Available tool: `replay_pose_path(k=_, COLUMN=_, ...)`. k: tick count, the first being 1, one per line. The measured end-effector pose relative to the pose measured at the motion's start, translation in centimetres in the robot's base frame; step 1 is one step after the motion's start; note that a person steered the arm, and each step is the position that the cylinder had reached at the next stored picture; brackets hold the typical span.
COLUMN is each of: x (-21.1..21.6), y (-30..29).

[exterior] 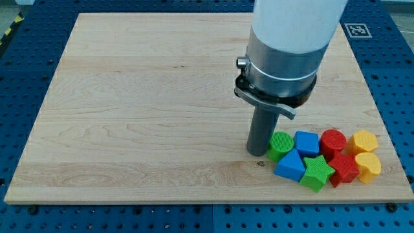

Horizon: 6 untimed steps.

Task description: Place the arm to the bottom left of the blue triangle

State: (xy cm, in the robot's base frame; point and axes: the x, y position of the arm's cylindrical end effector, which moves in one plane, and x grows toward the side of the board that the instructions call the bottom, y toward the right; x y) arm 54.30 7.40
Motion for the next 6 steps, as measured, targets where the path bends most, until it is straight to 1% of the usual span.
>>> replay_pose_path(k=2, x=-4.6, y=0.0)
replay_pose_path(k=3, x=-5.2, y=0.0)
replay_pose_path(k=4, x=-4.4, y=-2.0)
replay_pose_path(k=5, x=-1.4, y=-3.1)
replay_pose_path(k=6, x=3.0, y=-2.5)
